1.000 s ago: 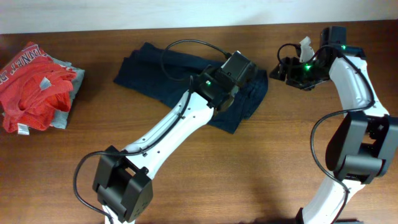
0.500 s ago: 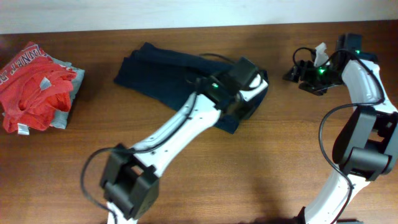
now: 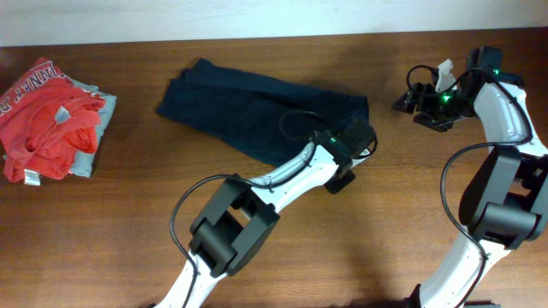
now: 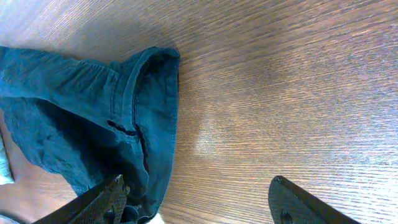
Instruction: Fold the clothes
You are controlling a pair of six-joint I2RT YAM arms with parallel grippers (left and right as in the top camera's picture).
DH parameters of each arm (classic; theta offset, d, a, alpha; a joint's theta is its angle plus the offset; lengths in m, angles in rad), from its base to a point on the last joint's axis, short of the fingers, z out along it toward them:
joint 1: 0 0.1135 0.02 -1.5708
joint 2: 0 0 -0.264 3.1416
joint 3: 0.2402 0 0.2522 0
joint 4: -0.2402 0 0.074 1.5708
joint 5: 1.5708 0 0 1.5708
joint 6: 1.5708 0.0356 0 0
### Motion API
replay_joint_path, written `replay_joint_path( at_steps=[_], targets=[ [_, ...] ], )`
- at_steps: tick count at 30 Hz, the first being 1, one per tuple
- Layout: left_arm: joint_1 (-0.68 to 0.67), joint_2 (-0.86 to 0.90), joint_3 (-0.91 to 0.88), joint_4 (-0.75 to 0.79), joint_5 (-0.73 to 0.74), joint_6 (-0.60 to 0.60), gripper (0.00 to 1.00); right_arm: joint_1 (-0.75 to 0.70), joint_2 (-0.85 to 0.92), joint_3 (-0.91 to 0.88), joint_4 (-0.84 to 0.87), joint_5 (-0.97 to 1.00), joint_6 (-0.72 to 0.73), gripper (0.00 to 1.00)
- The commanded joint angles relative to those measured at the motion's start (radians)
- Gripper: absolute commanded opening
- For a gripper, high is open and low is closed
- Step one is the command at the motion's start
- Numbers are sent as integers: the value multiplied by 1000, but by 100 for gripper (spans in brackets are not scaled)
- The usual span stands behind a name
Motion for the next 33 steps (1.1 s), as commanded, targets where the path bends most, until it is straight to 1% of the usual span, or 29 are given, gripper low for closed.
replay_joint_path(
  at_steps=[1,5,10,12,14,15,16,17,18,21,22,23,24,25,26,28,33],
  targets=[
    [0,40,3,54,-118,-24,51,0,-2,-5,-1,-20,-14,78],
    [1,41,3,137,-192,-48,51,0,-2,-5,-3,-19,-14,78],
    [1,41,3,137,-345,-48,51,0,-2,-5,-2,-20,-33,78],
    [1,41,3,137,-352,-48,51,0,-2,-5,-2,-20,-33,78],
    [2,41,3,136,-349,-48,40,0,-2,-5,-3,-20,-33,78],
    [2,42,3,135,-346,-48,32,0,-2,-5,-3,-20,-33,78],
    [0,43,3,135,-344,-47,27,0,-2,-5,-4,-20,-33,78],
    [-2,45,3,132,-335,-47,15,0,-2,-5,-4,-20,-33,77],
    [-4,50,3,120,-312,-47,11,0,-2,-5,-4,-20,-33,78],
    [-8,61,3,74,-291,-47,10,0,-2,-5,-4,-20,-33,78],
    [-9,61,3,64,-291,-47,11,0,-2,-5,-5,-20,-33,78],
    [-9,61,3,56,-291,-47,16,0,-2,-5,-5,-20,-33,78],
    [-10,61,3,52,-291,-47,25,0,-2,-5,-5,-21,-33,78],
    [-14,61,3,50,-291,-47,39,1,-2,-5,-5,-21,-33,78],
    [-18,61,3,48,-291,-47,45,1,-2,-5,-5,-20,-33,78],
    [-34,61,3,37,-291,-45,54,1,-2,-5,-4,-20,-33,78],
    [-59,65,3,31,-291,-16,54,1,-2,-5,-5,-20,-33,78]
  ],
)
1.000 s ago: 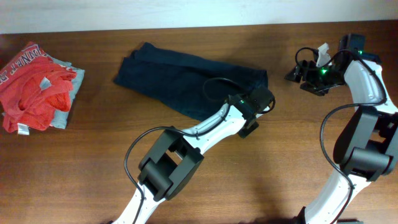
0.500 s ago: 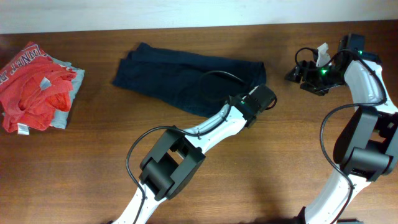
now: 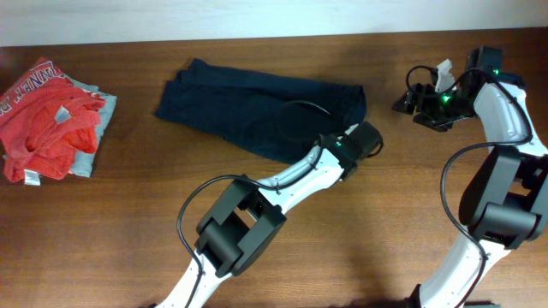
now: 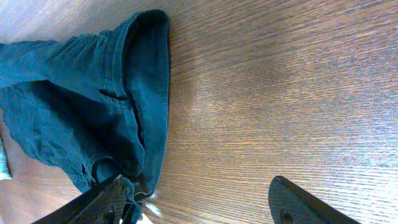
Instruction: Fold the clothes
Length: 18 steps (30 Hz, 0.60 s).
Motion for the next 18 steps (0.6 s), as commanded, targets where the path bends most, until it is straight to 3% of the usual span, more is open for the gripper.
replay_joint_path(
  at_steps=[1,7,9,10,11,14,18],
  targets=[
    [-29,39,-12,-16,60,22,54,1,-2,-5,-1,-17,-11,78],
    [-31,72,-10,-16,59,38,54,1,-2,-5,-7,-17,-11,78],
    [-31,72,-7,-16,59,37,43,1,-2,-5,-9,-17,-11,78],
    [-31,72,-6,-19,58,37,22,1,-2,-5,-11,-17,-11,78],
    [-31,72,-6,-20,58,37,13,1,-2,-5,-12,-17,-11,78],
    [-25,71,11,-31,58,12,2,1,-2,-5,-16,-17,-11,78],
    [1,71,96,-130,-4,-28,1,1,-2,-5,-17,-17,-11,78]
  ],
)
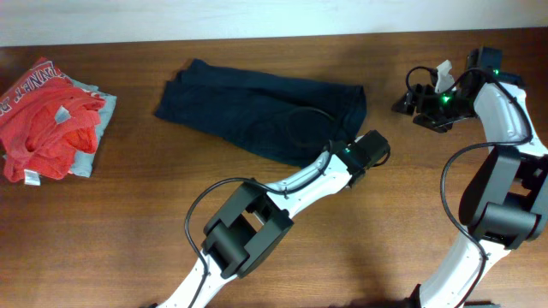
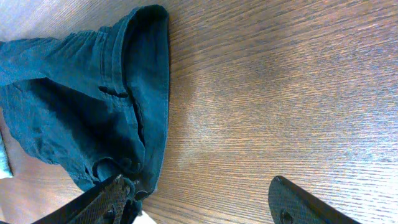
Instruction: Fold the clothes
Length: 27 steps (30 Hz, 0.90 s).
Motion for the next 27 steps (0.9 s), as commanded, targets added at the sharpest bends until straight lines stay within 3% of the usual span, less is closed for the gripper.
replay_joint_path(
  at_steps=[1,4,11,27],
  targets=[
    [39,41,87,-98,-46,-57,1,1,-2,-4,-4,-17,-11,78],
    [95,41,269,-253,-42,-106,1,1,-2,-4,-3,-17,-11,78],
    [167,41,682,-489,-24,-97,1,6,-2,-4,1,-82,-41,74],
    [251,41,1015,-703,-80,-42,1,194,37,-4,192,-37,-44,75]
  ],
)
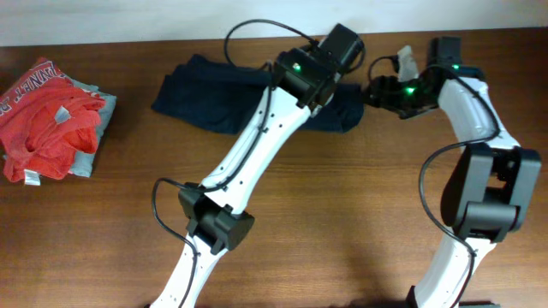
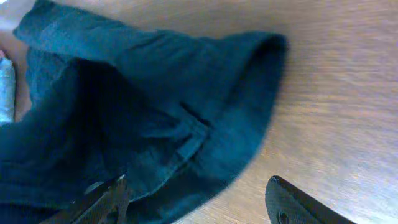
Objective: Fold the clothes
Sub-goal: 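Grasp the shirt's far edge with both grippers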
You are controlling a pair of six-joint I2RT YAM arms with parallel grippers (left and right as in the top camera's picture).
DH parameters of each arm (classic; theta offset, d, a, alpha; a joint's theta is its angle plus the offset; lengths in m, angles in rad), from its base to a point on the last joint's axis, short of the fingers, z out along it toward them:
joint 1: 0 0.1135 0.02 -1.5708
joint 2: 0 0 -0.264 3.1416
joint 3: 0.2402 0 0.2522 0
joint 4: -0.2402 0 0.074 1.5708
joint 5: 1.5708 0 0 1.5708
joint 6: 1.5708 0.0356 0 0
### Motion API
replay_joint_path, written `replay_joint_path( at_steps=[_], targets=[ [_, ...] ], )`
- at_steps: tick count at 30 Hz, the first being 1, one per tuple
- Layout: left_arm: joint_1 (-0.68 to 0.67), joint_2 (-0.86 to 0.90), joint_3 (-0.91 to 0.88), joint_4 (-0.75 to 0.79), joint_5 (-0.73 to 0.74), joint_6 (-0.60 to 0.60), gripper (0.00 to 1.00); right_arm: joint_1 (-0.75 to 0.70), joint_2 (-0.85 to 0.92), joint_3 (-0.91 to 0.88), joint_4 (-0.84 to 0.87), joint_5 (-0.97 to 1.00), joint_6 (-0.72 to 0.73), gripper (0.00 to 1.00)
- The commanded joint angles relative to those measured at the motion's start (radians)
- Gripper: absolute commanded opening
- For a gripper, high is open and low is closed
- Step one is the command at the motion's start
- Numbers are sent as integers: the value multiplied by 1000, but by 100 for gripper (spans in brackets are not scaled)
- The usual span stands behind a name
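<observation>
A dark blue garment point(image 1: 201, 98) lies spread across the back of the table. Its right end point(image 2: 155, 106) fills the right wrist view, with seams and a fold showing. My left gripper point(image 1: 332, 53) hangs over that right end; the arm hides its fingers, so whether it holds cloth cannot be told. Just right of the garment's edge my right gripper point(image 1: 373, 92) stands open. Its two fingers point(image 2: 109, 194) are wide apart, with the cloth's rim under the left one and bare wood under the right one.
A crumpled red garment point(image 1: 47, 107) rests on a grey one point(image 1: 90, 145) at the far left of the wooden table point(image 1: 360, 214). The left arm point(image 1: 257, 137) runs diagonally across the table's middle and over the blue cloth.
My left gripper was at the blue garment's near right corner and is now over its far right end. My right gripper, still open, has moved left up to the garment's right edge.
At first my left gripper sat by the garment's near right corner while the right one stayed open well off to the right. The left gripper then stood slightly further right in each of the following two moments. Now both grippers are at the garment's right end.
</observation>
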Motion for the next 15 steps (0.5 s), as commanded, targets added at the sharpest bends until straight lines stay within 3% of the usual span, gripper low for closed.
replay_joint_path(
  at_steps=[1,6,15],
  targets=[
    [35,-7,108,-41,-53,15,0,26,29,-5,29,26,-12,75],
    [80,-7,253,-103,-53,15,1,58,34,-5,68,146,-12,75],
    [91,-7,266,-114,-57,34,0,82,69,-5,77,144,-12,75]
  ],
)
